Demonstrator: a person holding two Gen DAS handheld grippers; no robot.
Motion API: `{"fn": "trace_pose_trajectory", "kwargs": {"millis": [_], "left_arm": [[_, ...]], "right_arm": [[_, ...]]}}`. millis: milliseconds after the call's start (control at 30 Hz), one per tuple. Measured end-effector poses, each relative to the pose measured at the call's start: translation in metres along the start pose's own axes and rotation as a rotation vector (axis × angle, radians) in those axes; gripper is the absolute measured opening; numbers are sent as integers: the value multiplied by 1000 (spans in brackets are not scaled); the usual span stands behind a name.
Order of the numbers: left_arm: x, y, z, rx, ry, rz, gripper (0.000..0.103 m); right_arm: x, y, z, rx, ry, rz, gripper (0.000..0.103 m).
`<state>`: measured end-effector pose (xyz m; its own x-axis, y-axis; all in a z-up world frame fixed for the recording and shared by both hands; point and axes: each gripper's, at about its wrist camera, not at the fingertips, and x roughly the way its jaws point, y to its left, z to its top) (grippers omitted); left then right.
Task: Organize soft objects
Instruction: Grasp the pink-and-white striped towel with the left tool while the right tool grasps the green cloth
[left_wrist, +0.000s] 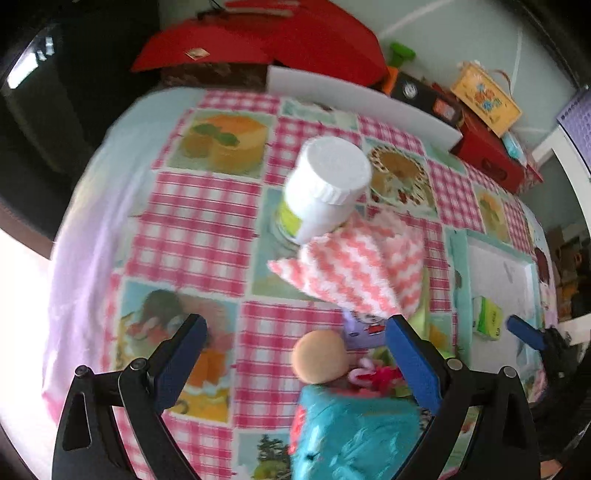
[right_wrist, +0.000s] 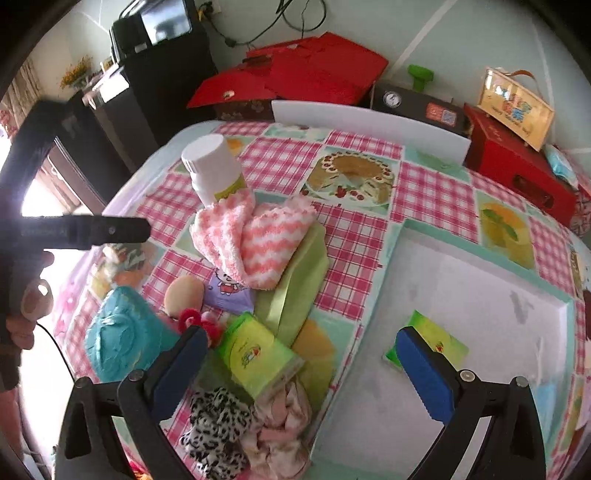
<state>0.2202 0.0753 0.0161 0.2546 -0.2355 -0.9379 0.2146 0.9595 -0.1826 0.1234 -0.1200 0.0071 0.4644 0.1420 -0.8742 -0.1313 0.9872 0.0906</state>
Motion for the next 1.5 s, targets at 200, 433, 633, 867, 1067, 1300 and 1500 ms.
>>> {"fn": "trace_pose_trajectory", "kwargs": {"millis": [200, 433, 633, 867, 1067, 1300, 1500], "left_arm": [[32, -25, 23, 51, 123, -4, 97], [67, -34, 39, 36, 218, -41, 91], [93, -34, 46, 9, 278, -63, 76], [106, -39, 49, 14, 283, -67, 70], [111, -49, 51, 3, 269, -119, 43], [104, -39, 44, -21, 230, -150, 20], [88, -34, 38, -47, 170, -204, 16]], "right_arm": [[22, 0, 14, 0, 34, 39, 89], [52, -4, 22, 0, 87, 79, 65], [74, -9, 25, 13, 134, 97, 51], [92, -8, 29, 22, 171, 114, 44], [94, -1, 32, -7, 172, 119, 27], [93, 3, 27, -1, 166, 148, 13], [87, 2, 23, 11, 149, 174, 8]]}}
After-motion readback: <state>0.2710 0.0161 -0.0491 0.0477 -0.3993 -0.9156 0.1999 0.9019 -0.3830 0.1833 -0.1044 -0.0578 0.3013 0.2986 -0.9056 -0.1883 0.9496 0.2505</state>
